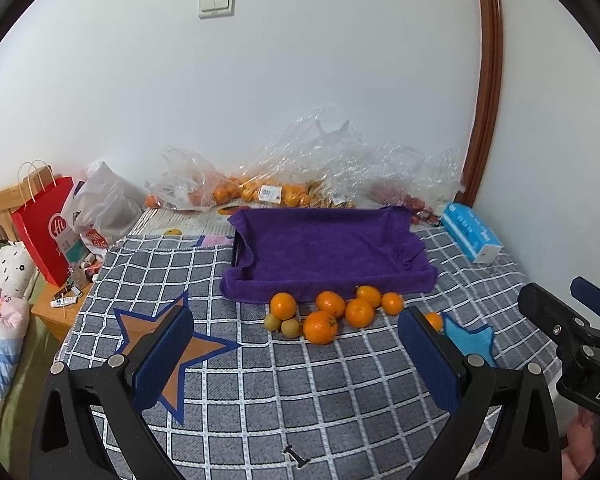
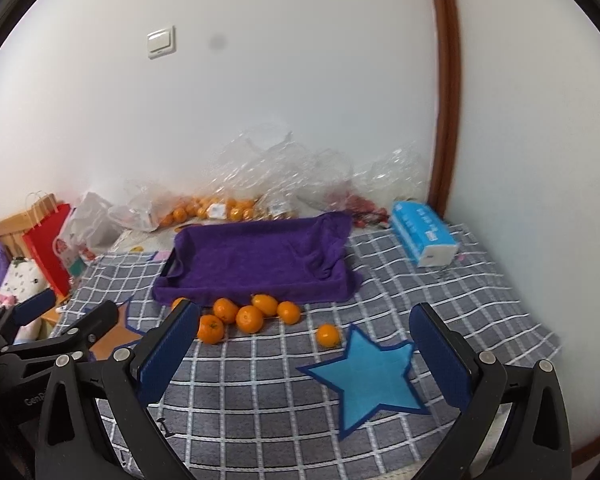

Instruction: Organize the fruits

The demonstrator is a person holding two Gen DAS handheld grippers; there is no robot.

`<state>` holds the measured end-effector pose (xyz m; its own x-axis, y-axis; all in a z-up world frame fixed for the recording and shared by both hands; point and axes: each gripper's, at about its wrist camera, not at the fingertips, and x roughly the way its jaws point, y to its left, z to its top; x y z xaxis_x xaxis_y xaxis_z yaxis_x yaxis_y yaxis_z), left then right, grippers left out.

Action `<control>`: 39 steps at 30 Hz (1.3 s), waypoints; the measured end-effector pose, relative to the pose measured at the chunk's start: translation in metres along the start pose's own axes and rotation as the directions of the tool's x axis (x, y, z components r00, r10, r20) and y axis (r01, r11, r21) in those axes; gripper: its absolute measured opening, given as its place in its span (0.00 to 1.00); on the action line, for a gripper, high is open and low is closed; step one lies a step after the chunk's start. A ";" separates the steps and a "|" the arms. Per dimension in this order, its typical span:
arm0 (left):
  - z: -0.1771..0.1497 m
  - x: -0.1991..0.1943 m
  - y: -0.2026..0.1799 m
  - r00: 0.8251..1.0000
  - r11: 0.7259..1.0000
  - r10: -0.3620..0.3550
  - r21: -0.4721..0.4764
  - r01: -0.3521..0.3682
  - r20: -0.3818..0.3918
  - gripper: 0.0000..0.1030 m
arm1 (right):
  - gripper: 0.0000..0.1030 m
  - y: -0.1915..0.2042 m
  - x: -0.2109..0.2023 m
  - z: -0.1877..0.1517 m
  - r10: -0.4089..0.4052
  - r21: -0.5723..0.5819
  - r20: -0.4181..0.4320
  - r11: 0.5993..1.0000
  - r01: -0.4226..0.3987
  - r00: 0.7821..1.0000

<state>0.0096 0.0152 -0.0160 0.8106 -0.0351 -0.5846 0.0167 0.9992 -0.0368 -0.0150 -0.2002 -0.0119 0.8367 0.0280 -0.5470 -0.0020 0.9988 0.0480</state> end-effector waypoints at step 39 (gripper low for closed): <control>-0.065 0.176 0.088 0.955 0.988 0.117 -0.064 -0.139 -0.272 0.70 | 0.57 -0.047 0.211 -0.070 0.038 0.062 -0.260 0.998 -0.023 0.965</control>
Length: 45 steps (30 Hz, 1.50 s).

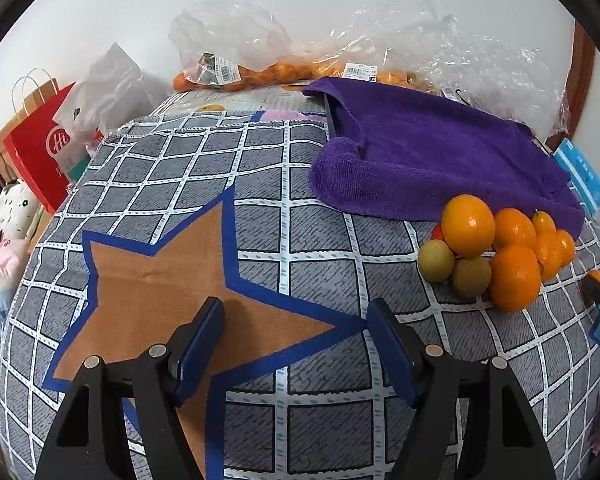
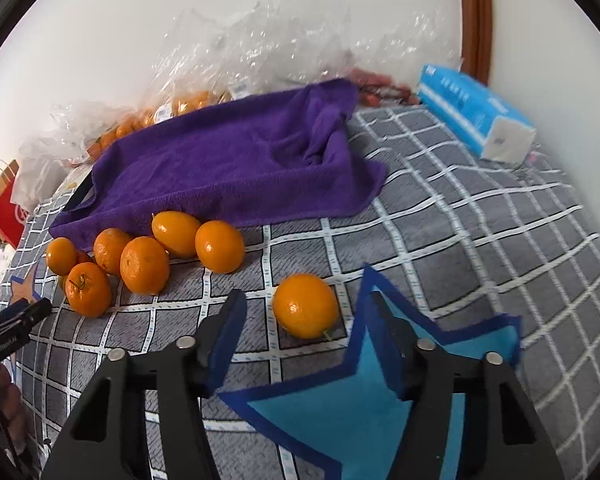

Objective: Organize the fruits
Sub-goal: 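Close the right tool on a lone orange while the left tool grasps a large orange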

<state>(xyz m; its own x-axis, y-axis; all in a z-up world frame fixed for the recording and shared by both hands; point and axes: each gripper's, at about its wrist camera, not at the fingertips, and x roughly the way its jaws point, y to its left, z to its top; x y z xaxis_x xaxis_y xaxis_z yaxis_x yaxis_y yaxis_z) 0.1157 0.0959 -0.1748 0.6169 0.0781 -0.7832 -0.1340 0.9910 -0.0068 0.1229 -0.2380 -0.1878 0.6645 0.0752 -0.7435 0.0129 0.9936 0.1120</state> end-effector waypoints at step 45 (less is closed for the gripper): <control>0.031 -0.001 -0.036 0.903 0.907 -0.419 -0.006 0.421 0.096 0.30 | 0.32 -0.003 0.004 -0.002 0.012 -0.006 0.014 1.000 -0.012 1.000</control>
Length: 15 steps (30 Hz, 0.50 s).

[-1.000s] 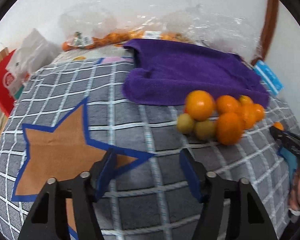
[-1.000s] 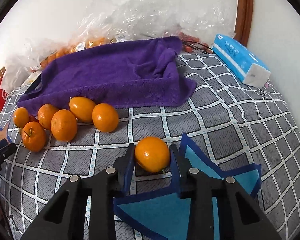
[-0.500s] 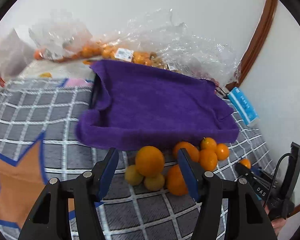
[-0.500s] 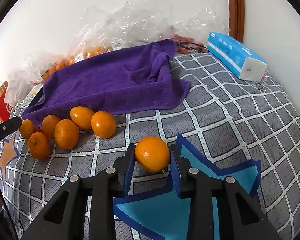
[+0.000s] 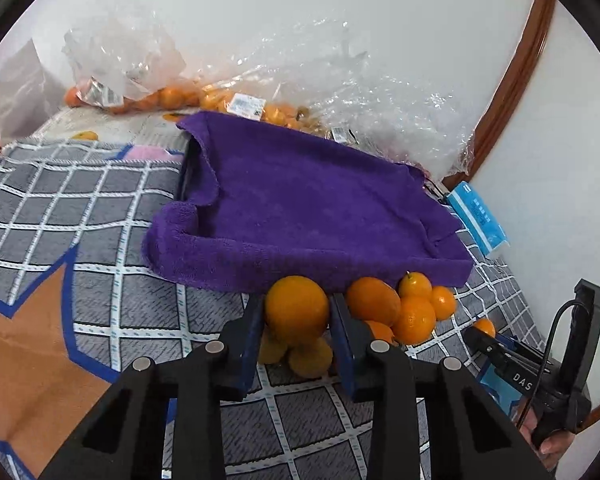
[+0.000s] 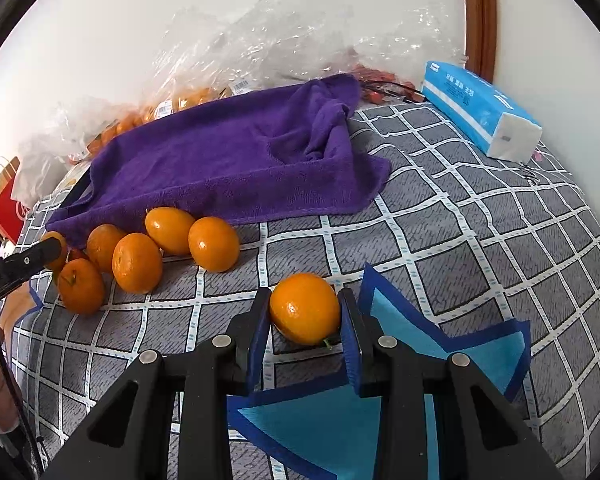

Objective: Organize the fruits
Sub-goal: 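Close the right tool on a lone orange while the left tool grasps a large orange, then carry both held oranges up and over the purple towel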

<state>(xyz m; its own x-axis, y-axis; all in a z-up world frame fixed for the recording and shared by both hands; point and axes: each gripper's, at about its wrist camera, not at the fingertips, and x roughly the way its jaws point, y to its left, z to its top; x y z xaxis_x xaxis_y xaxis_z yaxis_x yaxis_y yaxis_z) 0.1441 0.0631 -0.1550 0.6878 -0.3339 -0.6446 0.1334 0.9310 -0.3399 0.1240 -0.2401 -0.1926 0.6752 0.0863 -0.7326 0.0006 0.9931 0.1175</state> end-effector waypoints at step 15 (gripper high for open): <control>0.004 -0.018 0.012 0.993 0.997 0.048 -0.059 -0.042 0.111 0.30 | 0.32 -0.004 -0.016 -0.003 0.051 0.007 0.075 0.999 -0.052 0.996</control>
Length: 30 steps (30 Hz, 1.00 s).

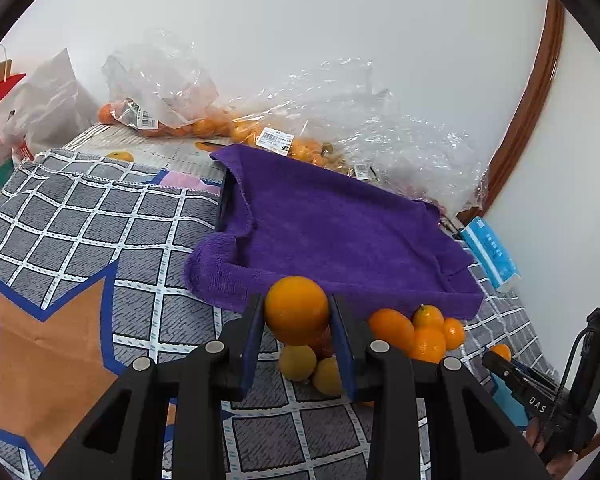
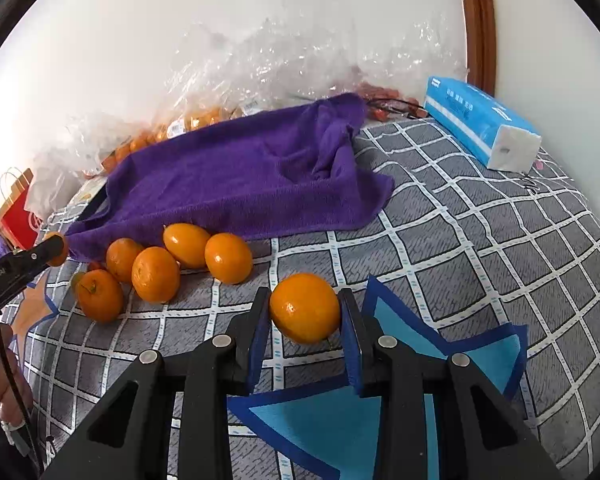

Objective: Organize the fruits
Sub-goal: 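Carry both held oranges up and over the purple towel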

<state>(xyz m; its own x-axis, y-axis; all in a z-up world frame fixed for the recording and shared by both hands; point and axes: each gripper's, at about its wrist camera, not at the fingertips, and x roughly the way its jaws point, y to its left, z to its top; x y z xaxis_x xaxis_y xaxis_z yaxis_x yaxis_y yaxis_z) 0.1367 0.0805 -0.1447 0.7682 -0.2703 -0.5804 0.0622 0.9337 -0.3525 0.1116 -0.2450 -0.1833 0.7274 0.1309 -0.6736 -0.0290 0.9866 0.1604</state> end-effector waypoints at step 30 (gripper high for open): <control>0.041 -0.046 -0.008 0.993 0.997 0.076 0.004 -0.077 0.088 0.30 | 0.32 0.026 -0.049 0.082 -0.031 -0.079 0.156 0.996 0.044 0.987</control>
<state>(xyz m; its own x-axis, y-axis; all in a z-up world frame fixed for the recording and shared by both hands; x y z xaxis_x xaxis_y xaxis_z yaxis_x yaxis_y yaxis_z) 0.1267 0.0947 -0.0850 0.8237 -0.1765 -0.5388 0.0054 0.9527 -0.3038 0.1310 -0.2338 -0.0871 0.8257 0.0837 -0.5578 -0.0512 0.9960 0.0736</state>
